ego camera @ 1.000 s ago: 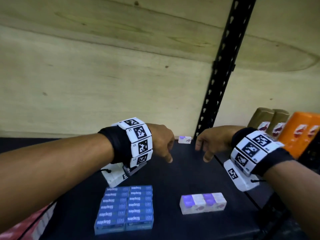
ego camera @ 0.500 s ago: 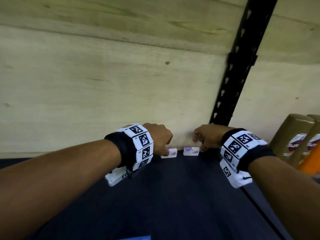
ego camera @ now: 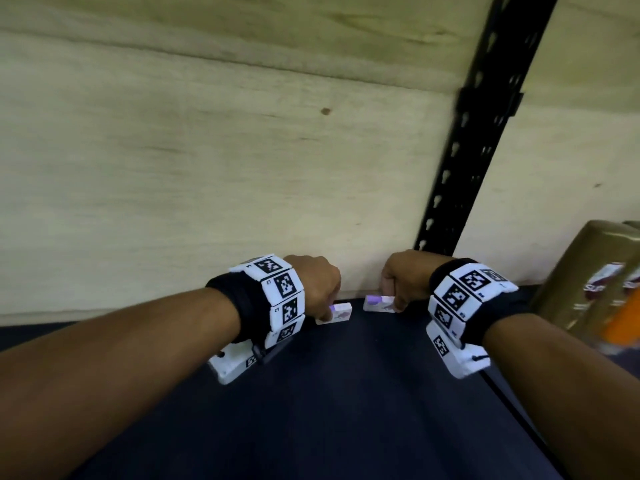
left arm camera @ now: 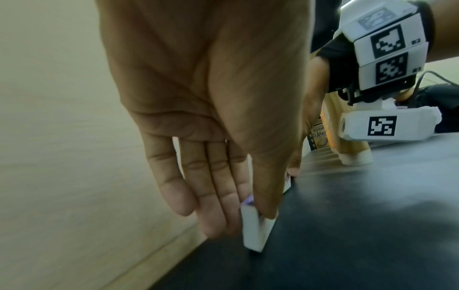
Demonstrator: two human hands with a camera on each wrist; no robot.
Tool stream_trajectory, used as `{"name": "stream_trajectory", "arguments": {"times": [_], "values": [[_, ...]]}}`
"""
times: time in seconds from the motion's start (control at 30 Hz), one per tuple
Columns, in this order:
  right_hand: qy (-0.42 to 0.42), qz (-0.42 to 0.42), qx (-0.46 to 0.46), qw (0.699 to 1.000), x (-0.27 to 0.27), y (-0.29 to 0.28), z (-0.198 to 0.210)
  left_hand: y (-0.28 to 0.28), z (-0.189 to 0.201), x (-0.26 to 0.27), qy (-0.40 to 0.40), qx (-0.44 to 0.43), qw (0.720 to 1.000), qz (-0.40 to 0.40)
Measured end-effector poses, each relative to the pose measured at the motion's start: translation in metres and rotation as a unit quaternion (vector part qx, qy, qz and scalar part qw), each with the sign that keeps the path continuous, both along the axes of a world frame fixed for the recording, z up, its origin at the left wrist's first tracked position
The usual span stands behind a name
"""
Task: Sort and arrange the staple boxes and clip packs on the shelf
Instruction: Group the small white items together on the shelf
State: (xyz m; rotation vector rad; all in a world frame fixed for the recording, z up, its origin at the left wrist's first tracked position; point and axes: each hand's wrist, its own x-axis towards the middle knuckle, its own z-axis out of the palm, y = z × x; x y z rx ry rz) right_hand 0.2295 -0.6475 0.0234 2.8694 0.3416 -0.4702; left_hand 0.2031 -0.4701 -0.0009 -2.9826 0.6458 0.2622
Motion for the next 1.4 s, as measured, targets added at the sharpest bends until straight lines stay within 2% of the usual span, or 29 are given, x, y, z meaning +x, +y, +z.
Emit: {"name": "stream_trajectory", "arguments": {"times": [0.43, 0.7, 1.13, 1.4], "values": [[0.035, 0.049, -0.070, 0.996, -0.123, 0.013, 0.020, -0.010, 0.013, -0.106, 0.053, -0.021, 0.997, -0.042], [0.056, 0.027, -0.058, 0.996, -0.175, -0.009, 0.018, -0.025, 0.011, -0.164, 0.042, -0.014, 0.996, -0.072], [0.070, -0.005, -0.070, 0.995, -0.208, -0.020, 0.009, -0.033, 0.016, -0.198, 0.070, -0.004, 0.996, -0.056], [0.096, -0.013, -0.086, 0.992, -0.215, -0.030, 0.008, -0.036, 0.014, -0.199, 0.147, -0.007, 0.986, -0.084]]}}
